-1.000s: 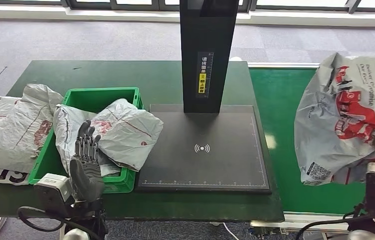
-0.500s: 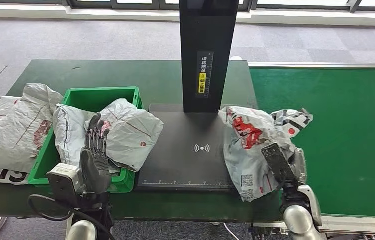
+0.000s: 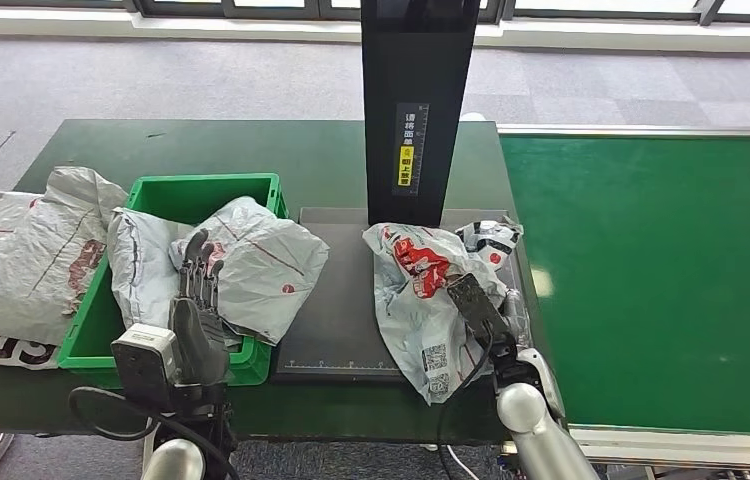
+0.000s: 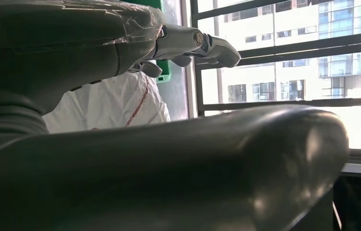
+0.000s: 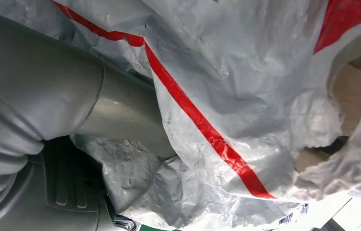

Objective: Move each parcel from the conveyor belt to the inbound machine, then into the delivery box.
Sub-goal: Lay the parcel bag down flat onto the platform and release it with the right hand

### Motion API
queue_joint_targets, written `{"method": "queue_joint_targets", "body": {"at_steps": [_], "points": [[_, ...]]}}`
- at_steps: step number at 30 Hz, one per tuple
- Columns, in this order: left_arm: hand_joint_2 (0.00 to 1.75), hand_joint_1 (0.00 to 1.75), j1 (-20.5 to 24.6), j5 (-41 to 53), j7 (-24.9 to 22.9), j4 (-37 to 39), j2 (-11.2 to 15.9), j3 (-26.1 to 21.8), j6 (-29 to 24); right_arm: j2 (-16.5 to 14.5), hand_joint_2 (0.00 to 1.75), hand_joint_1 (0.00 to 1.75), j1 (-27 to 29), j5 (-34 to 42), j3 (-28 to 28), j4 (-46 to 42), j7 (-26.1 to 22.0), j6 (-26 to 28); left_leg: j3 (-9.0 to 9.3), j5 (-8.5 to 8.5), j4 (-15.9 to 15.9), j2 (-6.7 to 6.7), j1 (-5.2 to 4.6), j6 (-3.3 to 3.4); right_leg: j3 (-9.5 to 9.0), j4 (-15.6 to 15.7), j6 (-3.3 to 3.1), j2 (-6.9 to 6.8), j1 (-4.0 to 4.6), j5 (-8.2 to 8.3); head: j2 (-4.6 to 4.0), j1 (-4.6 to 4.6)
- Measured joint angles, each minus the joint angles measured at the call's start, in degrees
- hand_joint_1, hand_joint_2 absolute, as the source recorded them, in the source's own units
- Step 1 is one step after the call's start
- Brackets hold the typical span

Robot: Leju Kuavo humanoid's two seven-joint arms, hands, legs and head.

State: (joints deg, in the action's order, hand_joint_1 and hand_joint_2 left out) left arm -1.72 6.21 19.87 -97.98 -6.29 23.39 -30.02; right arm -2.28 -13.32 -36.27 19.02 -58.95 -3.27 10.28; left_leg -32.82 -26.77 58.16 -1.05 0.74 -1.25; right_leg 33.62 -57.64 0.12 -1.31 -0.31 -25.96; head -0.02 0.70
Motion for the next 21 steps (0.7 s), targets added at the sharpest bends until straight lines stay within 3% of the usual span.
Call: {"method": "queue_joint_targets", "body": {"at_steps": [2, 3, 6, 13, 21], "points": [[0.0, 0.0, 0.1, 0.0, 0.0, 0.2, 0.0, 0.0, 0.0, -0.2, 1.75, 0.41, -0.5, 0.1, 0.1, 0.8, 0.0, 0.1, 0.0, 0.0, 0.0, 0.0, 0.0, 0.0, 0.0, 0.0, 0.0, 0.0, 0.0, 0.0, 0.0, 0.0], [0.0, 0.0, 0.1, 0.0, 0.0, 0.3, -0.1, 0.0, 0.0, -0.3, 1.31, 0.02, -0.6, 0.1, 0.1, 1.2, 0.1, 0.3, 0.0, 0.0, 0.0, 0.01, 0.0, 0.0, 0.01, 0.0, 0.0, 0.0, 0.0, 0.0, 0.0, 0.0], [0.0, 0.0, 0.2, 0.0, -0.2, 0.6, -0.1, 0.0, 0.0, -0.6, 0.0, 0.0, -1.4, -0.2, 0.1, 2.0, 0.7, 2.2, -0.02, 0.0, 0.0, 0.01, 0.0, 0.0, 0.03, 0.0, 0.0, 0.01, 0.01, 0.0, 0.0, 0.0], [0.0, 0.0, 0.3, 0.1, -0.3, 1.1, -0.3, 0.1, -0.9, -0.7, 0.0, 0.0, -3.1, -3.7, 0.1, 1.7, 1.8, 7.8, -0.01, 0.01, 0.0, 0.0, 0.0, -0.01, 0.06, 0.0, -0.02, 0.02, 0.01, 0.01, 0.0, 0.0], [0.0, 0.0, 0.8, 0.9, 0.1, 1.9, -0.5, 0.1, -3.6, -0.4, 0.0, 0.0, -0.3, -2.7, 0.1, -5.6, 1.4, 7.9, -0.03, 0.0, 0.0, -0.01, 0.0, -0.01, 0.1, 0.0, -0.02, 0.03, 0.01, 0.01, 0.0, 0.01]]}}
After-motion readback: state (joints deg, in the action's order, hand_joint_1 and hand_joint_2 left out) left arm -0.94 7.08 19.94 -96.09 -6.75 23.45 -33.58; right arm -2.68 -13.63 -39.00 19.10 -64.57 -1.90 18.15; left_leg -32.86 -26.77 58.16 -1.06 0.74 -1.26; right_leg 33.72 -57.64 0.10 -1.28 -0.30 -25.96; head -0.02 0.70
